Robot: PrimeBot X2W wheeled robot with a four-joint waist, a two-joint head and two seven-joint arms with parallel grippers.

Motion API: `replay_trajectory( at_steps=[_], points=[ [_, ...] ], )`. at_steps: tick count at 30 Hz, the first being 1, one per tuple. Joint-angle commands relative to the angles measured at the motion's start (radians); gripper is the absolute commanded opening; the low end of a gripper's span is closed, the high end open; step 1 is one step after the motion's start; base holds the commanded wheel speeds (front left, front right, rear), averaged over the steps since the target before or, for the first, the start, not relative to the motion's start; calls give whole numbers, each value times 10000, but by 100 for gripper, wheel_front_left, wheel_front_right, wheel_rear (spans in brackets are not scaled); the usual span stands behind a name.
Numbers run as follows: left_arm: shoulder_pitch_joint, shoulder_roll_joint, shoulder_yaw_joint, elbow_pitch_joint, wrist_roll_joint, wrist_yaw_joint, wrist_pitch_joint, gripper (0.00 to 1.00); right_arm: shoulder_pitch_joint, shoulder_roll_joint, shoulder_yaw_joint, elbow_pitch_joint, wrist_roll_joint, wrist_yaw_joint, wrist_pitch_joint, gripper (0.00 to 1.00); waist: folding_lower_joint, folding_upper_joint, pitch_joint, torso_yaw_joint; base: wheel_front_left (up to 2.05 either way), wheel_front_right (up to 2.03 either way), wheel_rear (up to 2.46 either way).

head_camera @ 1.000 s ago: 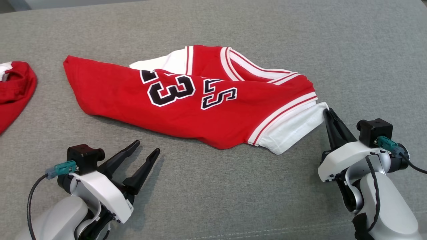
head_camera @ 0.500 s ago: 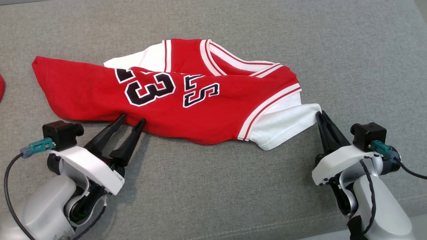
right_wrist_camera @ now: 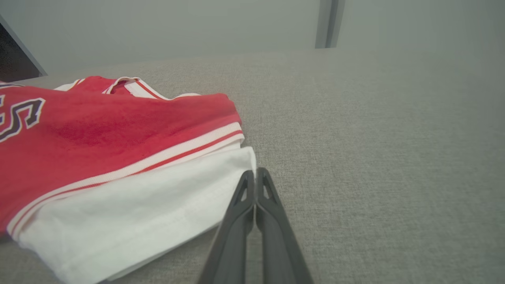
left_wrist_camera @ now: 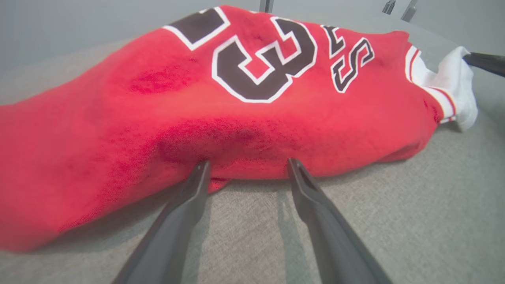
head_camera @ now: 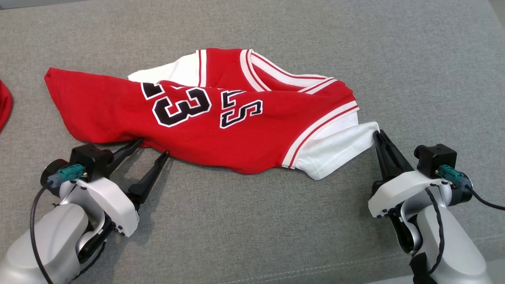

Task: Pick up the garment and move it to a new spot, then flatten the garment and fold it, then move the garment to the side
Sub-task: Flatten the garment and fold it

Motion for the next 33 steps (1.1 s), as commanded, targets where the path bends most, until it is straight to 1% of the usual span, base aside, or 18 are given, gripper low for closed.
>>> replay_trajectory(
  at_steps=[1, 5, 8, 15, 18, 19, 20, 21, 24, 29, 32, 33],
  points=[
    [-149, 315, 366, -82, 402, -38, -133, 100, -136, -10, 179, -133, -6, -2, -151, 0, 0, 0, 4, 36, 0, 0, 0],
    [-54, 124, 784, -63, 1673, 19, -133, 100, -194, -10, 252, -61, 24, -2, -191, 0, 0, 0, 44, 73, 0, 0, 0],
    [119, -72, 1266, -41, 2183, 60, -133, 100, -254, -10, 365, -14, 90, -2, -216, 0, 0, 0, 82, 24, 0, 0, 0],
    [-26, -222, 1642, 470, 3502, 408, -133, 100, -374, -10, 700, 35, 319, -2, -295, 0, 0, 0, 271, -285, 0, 0, 0],
    [-223, -324, 1660, 779, 3848, 407, -133, 100, -401, -10, 850, 20, 409, -2, -336, 0, 0, 0, 364, -425, 0, 0, 0],
    [-321, -363, 1687, 840, 3927, 389, -133, 94, -407, -10, 907, 3, 443, -2, -350, 0, 0, 0, 400, -473, 0, 0, 0],
    [-449, -422, 1758, 820, 4006, 378, -133, 43, -408, -10, 941, -11, 469, -2, -364, 0, 0, 0, 423, -497, 0, 0, 0],
    [-553, -486, 1906, 778, 4012, 391, -133, 0, -405, -10, 975, -19, 486, -2, -377, 0, 0, 0, 442, -521, 0, 0, 0],
    [-770, -629, 2498, 344, 4007, 421, -133, 0, -371, -10, 1048, -6, 547, -2, -414, 0, 0, 0, 462, -559, 0, 0, 0],
    [-697, -635, 3488, -887, 3973, 253, -133, 0, -351, -10, 1060, 13, 741, -2, -514, 0, 0, 0, 289, -439, 0, 0, 0],
    [-615, -592, 3849, -1535, 4014, 154, -133, 0, -440, -10, 979, 17, 717, -2, -554, 0, 0, 0, 61, -260, 0, 0, 0],
    [-615, -592, 3849, -1535, 4014, 154, -133, 0, -440, -10, 979, 17, 717, -2, -554, 0, 0, 0, 61, -260, 0, 0, 0]
  ],
)
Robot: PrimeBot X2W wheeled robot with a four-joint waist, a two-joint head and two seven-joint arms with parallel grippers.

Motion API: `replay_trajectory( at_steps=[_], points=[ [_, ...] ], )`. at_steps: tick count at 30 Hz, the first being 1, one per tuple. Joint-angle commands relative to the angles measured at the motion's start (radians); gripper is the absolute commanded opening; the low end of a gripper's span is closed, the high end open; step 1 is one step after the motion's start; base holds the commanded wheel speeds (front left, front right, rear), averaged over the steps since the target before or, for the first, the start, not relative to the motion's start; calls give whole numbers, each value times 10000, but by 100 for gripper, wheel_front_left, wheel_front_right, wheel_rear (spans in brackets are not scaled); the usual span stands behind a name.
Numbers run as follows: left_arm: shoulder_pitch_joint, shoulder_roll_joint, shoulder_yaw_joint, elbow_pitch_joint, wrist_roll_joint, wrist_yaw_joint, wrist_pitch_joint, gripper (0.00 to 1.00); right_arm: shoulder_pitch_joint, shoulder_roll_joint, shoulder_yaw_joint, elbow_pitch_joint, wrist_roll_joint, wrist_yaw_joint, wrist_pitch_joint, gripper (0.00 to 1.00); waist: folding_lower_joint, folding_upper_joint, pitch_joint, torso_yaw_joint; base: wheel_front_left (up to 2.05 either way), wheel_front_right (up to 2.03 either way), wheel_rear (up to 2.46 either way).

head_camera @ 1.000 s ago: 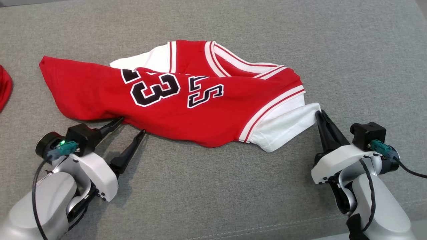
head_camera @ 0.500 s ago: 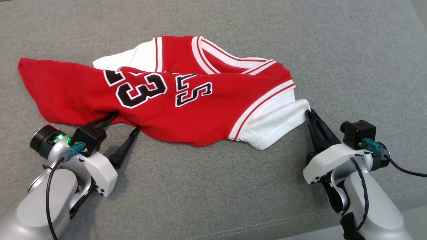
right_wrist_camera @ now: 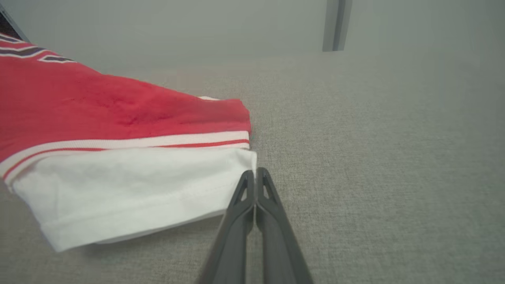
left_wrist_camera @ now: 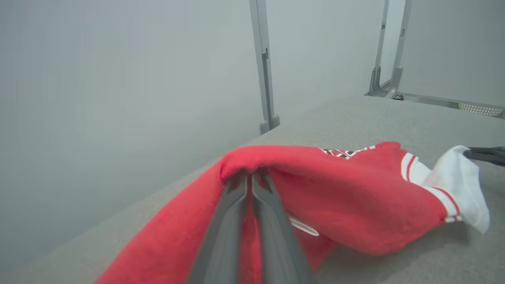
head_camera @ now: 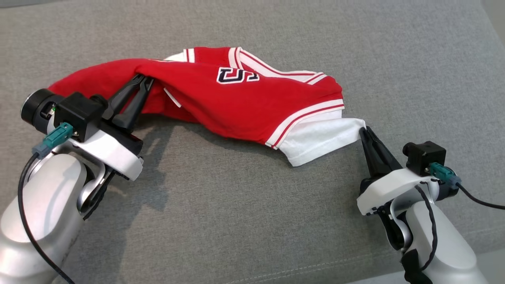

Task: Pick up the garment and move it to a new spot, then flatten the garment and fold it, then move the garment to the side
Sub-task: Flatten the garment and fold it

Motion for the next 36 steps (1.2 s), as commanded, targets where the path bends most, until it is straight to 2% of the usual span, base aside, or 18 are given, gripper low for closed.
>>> replay_trajectory(
  at_steps=[1, 4, 7, 10, 13, 15, 18, 19, 20, 24, 28, 33, 36],
  points=[
    [-190, 399, 470, -303, 70, -65, -59, 0, -194, 3, 104, -242, 20, -2, -169, 0, 0, 0, -159, 138, 0, 0, 0],
    [-229, 564, 277, -525, -18, -155, -20, 0, -357, 3, 163, -351, 122, -2, -189, 0, 0, 0, -457, 317, 0, 0, 0],
    [-272, 876, -437, -874, -384, -213, 855, 0, -486, 3, 315, -407, 263, -2, -198, 0, 0, 0, -729, 482, 0, 0, 0],
    [-439, 1618, -1781, -2055, -1258, -224, 1960, 0, -535, 3, 400, -384, 319, -2, -202, 0, 0, 0, -910, 634, 0, 0, 0],
    [-824, 2541, -2558, -3021, -2368, -226, 2646, 0, -564, 3, 477, -297, 327, -2, -204, 0, 0, 0, -928, 685, 0, 0, 0],
    [-1154, 3097, -3084, -2985, -2839, -227, 3063, 0, -595, 3, 592, -235, 383, -2, -205, 0, 0, 0, -885, 651, 0, 0, 0],
    [-1552, 3132, -4026, -2599, -3252, -228, 2877, 0, -619, 3, 748, -132, 469, -2, -207, 0, 0, 0, -759, 583, 0, 0, 0],
    [-1667, 2993, -4268, -2292, -3213, -228, 2622, 41, -625, 3, 771, -113, 481, -2, -208, 0, 0, 0, -679, 580, 0, 0, 0],
    [-1695, 2848, -4500, -1837, -3180, -228, 2470, 100, -633, 3, 806, -93, 489, -2, -209, 0, 0, 0, -625, 559, 0, 0, 0],
    [-1509, 2081, -5228, -88, -3185, -229, 1658, 100, -654, 3, 909, -30, 487, -2, -212, 0, 0, 0, -505, 508, 0, 0, 0],
    [-1149, 1539, -5124, 1187, -3466, -229, 598, 100, -599, 3, 804, 44, 379, -2, -214, 0, 0, 0, -532, 634, 0, 0, 0],
    [-741, 1194, -5418, 1377, -3578, -229, 92, 100, -512, 3, 457, 255, 159, -2, -216, 0, 0, 0, -751, 1005, 0, 0, 0],
    [-500, 1064, -5162, 1096, -3556, -229, -39, 100, -515, 3, 371, 430, 155, -2, -217, 0, 0, 0, -893, 1262, 0, 0, 0]
  ],
)
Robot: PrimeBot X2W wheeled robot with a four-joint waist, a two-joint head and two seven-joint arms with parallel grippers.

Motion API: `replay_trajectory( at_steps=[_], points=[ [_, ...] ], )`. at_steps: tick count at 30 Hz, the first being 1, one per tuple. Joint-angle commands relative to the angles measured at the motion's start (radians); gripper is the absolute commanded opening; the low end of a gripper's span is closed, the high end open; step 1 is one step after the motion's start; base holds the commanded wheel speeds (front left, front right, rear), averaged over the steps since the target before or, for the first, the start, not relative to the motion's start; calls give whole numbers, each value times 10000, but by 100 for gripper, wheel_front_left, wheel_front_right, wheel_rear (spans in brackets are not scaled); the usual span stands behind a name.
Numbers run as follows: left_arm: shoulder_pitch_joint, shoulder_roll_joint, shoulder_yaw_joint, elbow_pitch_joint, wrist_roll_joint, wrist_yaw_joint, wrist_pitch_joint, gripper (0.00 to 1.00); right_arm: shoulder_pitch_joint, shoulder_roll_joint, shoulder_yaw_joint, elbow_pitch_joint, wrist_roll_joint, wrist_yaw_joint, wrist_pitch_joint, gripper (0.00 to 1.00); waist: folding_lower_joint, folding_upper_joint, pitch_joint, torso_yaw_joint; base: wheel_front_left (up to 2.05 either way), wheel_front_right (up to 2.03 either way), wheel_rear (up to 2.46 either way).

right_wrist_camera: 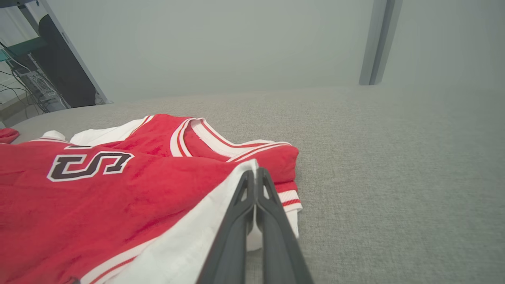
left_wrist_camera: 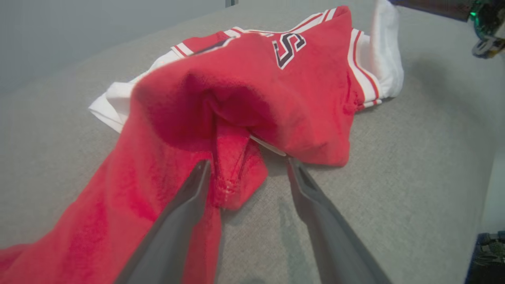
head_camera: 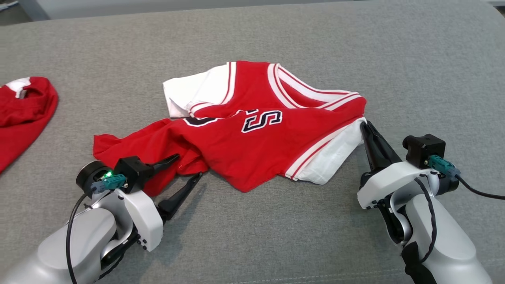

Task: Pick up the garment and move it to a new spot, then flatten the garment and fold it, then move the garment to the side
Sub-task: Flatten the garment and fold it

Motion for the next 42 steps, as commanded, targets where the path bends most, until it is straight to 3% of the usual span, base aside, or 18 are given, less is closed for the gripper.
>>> replay_trajectory(
  at_steps=[1, 22, 23, 24, 25, 26, 30, 34, 37, 42],
  points=[
    [-91, 281, 664, -251, 103, 6, -130, 100, -8, 82, 173, -78, -15, -2, -142, 0, 0, 0, -128, 180, 0, 0, 0],
    [1173, -534, 2348, 454, 1367, 270, -140, 100, 13, 82, 412, 72, 160, -2, -146, 0, 0, 0, -252, -180, 0, 0, 0],
    [1191, -586, 2399, 509, 1422, 258, -140, 91, 17, 82, 415, 67, 163, -2, -146, 0, 0, 0, -248, -198, 0, 0, 0],
    [1203, -623, 2428, 577, 1487, 243, -140, 53, 15, 82, 421, 58, 168, -2, -146, 0, 0, 0, -242, -216, 0, 0, 0],
    [1209, -661, 2449, 646, 1538, 224, -140, 6, 12, 82, 427, 49, 174, -2, -146, 0, 0, 0, -233, -229, 0, 0, 0],
    [1191, -683, 2427, 741, 1642, 208, -140, 0, 8, 82, 435, 38, 181, -2, -146, 0, 0, 0, -226, -237, 0, 0, 0],
    [1067, -786, 2459, 1069, 1800, 132, -141, 0, -29, 82, 472, -8, 226, -2, -146, 0, 0, 0, -205, -247, 0, 0, 0],
    [708, -528, 2912, 1065, 1949, 79, -141, 0, -89, 82, 393, -129, 251, -2, -146, 0, 0, 0, -199, -209, 0, 0, 0],
    [197, -21, 3455, 855, 1983, 44, -141, 0, -131, 82, 234, -259, 255, -2, -146, 0, 0, 0, -200, -154, 0, 0, 0],
    [-1568, 1450, 4046, 214, 2445, 12, -141, 0, -475, 82, 194, -796, 411, -2, -146, 0, 0, 0, -181, -105, 0, 0, 0]
  ],
)
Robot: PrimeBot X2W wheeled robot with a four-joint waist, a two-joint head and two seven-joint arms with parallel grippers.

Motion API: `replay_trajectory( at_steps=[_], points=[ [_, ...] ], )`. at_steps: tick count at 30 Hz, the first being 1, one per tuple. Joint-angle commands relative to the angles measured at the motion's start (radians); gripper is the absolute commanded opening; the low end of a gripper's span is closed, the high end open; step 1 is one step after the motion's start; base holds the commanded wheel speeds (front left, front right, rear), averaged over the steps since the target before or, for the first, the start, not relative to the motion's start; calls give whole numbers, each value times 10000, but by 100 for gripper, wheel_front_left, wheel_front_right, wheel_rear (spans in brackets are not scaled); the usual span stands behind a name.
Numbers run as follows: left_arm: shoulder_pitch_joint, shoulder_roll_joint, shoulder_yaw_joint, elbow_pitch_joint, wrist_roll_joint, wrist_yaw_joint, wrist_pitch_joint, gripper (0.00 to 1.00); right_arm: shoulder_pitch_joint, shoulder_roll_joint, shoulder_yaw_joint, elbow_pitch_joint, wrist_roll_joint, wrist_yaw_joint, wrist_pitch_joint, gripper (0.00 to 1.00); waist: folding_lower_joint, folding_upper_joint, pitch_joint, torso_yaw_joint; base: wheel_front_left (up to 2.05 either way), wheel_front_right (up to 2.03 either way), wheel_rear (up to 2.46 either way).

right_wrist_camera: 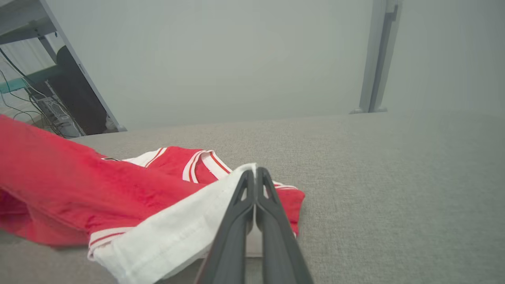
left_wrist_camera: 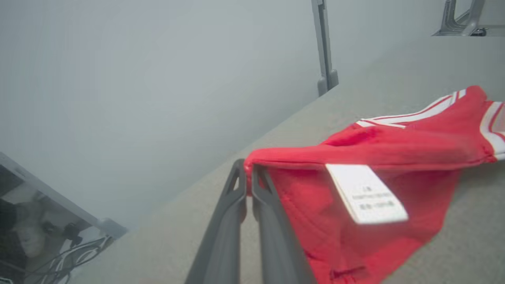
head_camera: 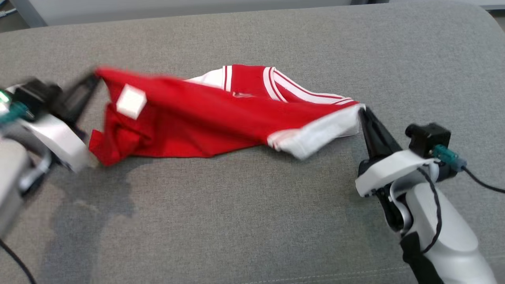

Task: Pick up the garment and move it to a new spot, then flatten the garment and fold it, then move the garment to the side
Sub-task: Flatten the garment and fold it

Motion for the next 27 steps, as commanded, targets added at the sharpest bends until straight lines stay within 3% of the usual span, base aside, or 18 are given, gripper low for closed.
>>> replay_trajectory(
  at_steps=[1, 5, 9, 13, 18, 19, 20, 21, 27],
  points=[
    [-1018, 790, 480, -381, 158, -32, -131, 0, -474, 78, 10, -525, 107, -2, -145, 0, 0, 0, 0, -16, 0, 0, 0],
    [-2309, 1490, 912, -1041, 210, -35, -131, 0, -1243, 78, -996, -1682, -49, -2, -145, 0, 0, 0, 59, -45, 0, 0, 0],
    [-2355, 1725, 1222, -1696, -309, -36, -131, 0, -1487, 78, -1647, -2381, -263, -2, -145, 0, 0, 0, 102, -18, 0, 0, 0],
    [-677, 2043, 771, -2377, -1013, -37, -131, 0, -984, 78, -1496, -2171, -443, -2, -145, 0, 0, 0, 91, 69, 0, 0, 0],
    [2399, 1804, 120, -2616, -1798, -37, -131, 0, 35, 78, -1066, -1489, -629, -2, -129, 0, 0, 0, 97, 241, 0, 0, 0],
    [2884, 1693, -97, -2525, -1911, -37, -131, 18, 185, 78, -1046, -1405, -721, -2, -104, 0, 0, 0, 112, 274, 0, 0, 0],
    [3211, 1568, -181, -2387, -1962, -37, -131, 65, 312, 78, -981, -1353, -770, -2, -43, 0, 0, 0, 126, 326, 0, 0, 0],
    [3457, 1452, -330, -2233, -1907, -37, -131, 100, 421, 78, -966, -1316, -790, -2, 9, 0, 0, 0, 127, 368, 0, 0, 0],
    [4055, 641, 432, -1786, -1906, -38, -131, 100, 740, 78, -1009, -1323, -942, -2, 134, 0, 0, 0, -12, 505, 0, 0, 0]
  ],
)
